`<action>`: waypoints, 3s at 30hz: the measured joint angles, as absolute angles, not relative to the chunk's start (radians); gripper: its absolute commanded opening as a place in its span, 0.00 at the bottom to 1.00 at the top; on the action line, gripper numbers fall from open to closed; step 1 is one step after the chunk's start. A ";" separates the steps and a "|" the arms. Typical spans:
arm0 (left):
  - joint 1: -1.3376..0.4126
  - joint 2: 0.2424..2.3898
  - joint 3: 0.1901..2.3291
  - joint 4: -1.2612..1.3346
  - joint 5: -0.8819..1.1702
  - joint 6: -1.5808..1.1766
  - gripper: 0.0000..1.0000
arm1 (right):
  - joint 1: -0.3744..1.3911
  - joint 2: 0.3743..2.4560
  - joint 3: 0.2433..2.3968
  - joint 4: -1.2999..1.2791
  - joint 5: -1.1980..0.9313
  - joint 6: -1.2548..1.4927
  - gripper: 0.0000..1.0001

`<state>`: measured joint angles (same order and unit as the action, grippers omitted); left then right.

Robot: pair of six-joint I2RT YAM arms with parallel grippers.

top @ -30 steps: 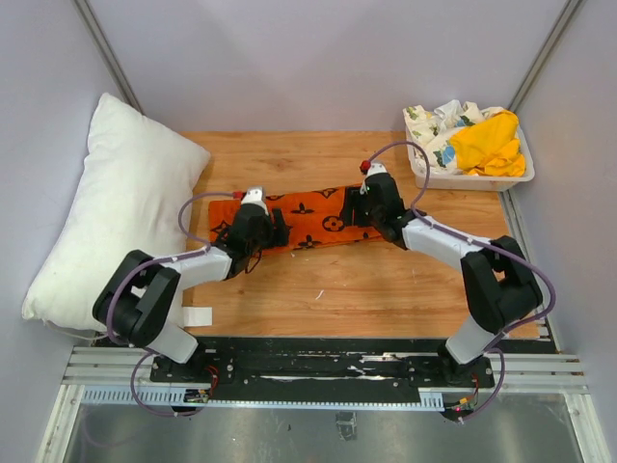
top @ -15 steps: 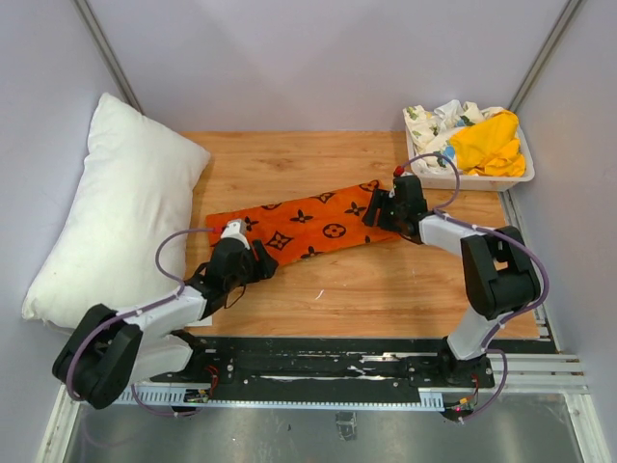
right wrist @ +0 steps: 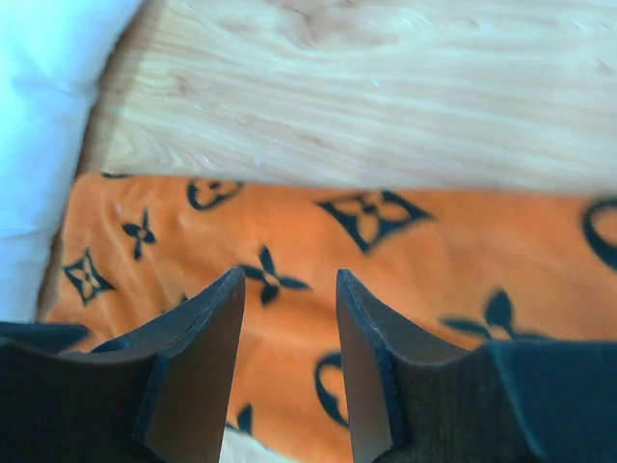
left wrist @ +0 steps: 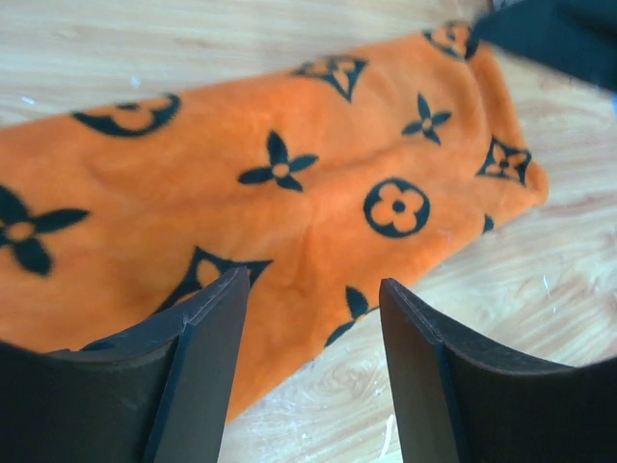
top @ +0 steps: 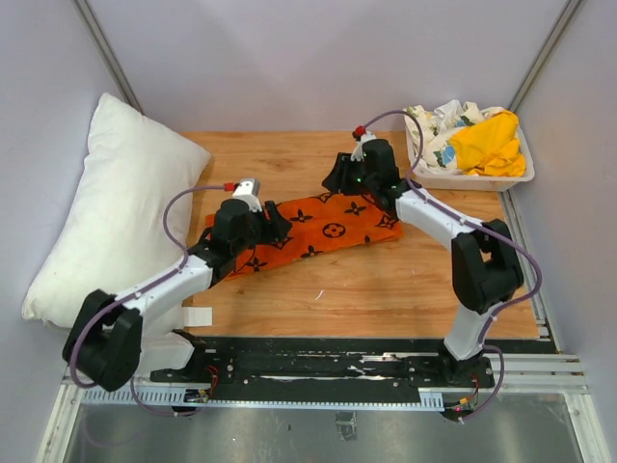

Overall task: Remove the pillowcase from the pillow
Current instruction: Fold the pillowcase at the center of the board.

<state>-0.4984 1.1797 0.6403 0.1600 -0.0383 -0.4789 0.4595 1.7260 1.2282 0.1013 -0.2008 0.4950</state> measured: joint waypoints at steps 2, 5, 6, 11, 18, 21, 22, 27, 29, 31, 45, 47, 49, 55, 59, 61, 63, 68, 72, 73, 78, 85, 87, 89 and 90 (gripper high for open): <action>-0.497 1.255 0.637 0.217 0.010 -0.479 0.59 | 0.473 1.801 1.320 0.107 -0.257 0.502 0.41; -0.497 1.353 0.612 0.289 0.067 -0.494 0.58 | 0.486 1.894 1.370 0.105 -0.318 0.521 0.40; -0.497 1.375 0.595 0.311 0.083 -0.501 0.58 | 0.491 1.919 1.370 0.100 -0.336 0.529 0.40; -0.497 1.434 0.506 0.393 0.126 -0.530 0.58 | 0.507 2.035 1.392 0.047 -0.395 0.553 0.40; -0.497 1.453 0.434 0.484 0.133 -0.547 0.58 | 0.474 2.212 1.554 -0.025 -0.451 0.562 0.40; -0.497 1.453 0.401 0.523 0.127 -0.551 0.58 | 0.434 2.251 1.620 -0.044 -0.490 0.572 0.41; -0.497 1.453 0.393 0.535 0.125 -0.551 0.57 | 0.418 2.260 1.636 -0.050 -0.498 0.574 0.42; -0.497 1.453 0.363 0.583 0.111 -0.558 0.58 | 0.311 2.278 1.707 -0.073 -0.495 0.569 0.45; -0.497 1.453 0.362 0.584 0.109 -0.558 0.61 | 0.269 2.278 1.724 -0.074 -0.472 0.558 0.48; -0.497 1.446 0.366 0.573 0.109 -0.554 0.67 | 0.228 2.276 1.731 -0.073 -0.458 0.546 0.51; -0.400 1.288 0.701 0.243 0.112 -0.435 0.91 | 0.277 1.831 1.388 0.058 -0.476 0.545 0.57; -0.350 1.289 0.678 0.248 0.134 -0.443 0.91 | 0.315 1.819 1.347 0.103 -0.491 0.554 0.57; -0.286 1.301 0.620 0.274 0.163 -0.462 0.91 | 0.348 1.845 1.303 0.144 -0.519 0.574 0.57; -0.139 1.380 0.477 0.311 0.226 -0.525 0.91 | 0.338 1.996 1.146 0.263 -0.623 0.678 0.57; -0.056 1.382 0.450 0.343 0.277 -0.555 0.91 | 0.258 1.987 1.073 0.337 -0.674 0.722 0.61; -0.019 1.372 0.448 0.346 0.290 -0.561 0.92 | 0.214 1.961 1.034 0.352 -0.669 0.727 0.61; -0.001 1.353 0.447 0.343 0.292 -0.562 0.93 | 0.160 1.945 0.995 0.368 -0.670 0.738 0.62; 0.006 1.309 0.502 0.268 0.286 -0.561 0.95 | 0.088 1.908 0.938 0.390 -0.648 0.760 0.66; 0.007 1.300 0.574 0.221 0.265 -0.558 0.96 | 0.048 1.848 0.890 0.367 -0.575 0.759 0.69; 0.007 1.300 0.580 0.221 0.264 -0.558 0.96 | 0.039 1.835 0.881 0.359 -0.560 0.759 0.69; 0.007 1.339 0.573 0.207 0.282 -0.555 0.96 | 0.001 1.795 0.865 0.315 -0.509 0.758 0.69; 0.010 1.469 0.517 0.283 0.397 -0.566 0.94 | 0.000 1.781 0.865 0.289 -0.493 0.754 0.69; 0.010 1.495 0.516 0.331 0.443 -0.580 0.94 | 0.000 1.778 0.865 0.282 -0.493 0.753 0.69; 0.010 1.521 0.506 0.390 0.490 -0.603 0.94 | 0.000 1.776 0.865 0.278 -0.492 0.751 0.70; 0.011 1.528 0.497 0.415 0.506 -0.615 0.93 | 0.000 1.774 0.865 0.276 -0.491 0.751 0.70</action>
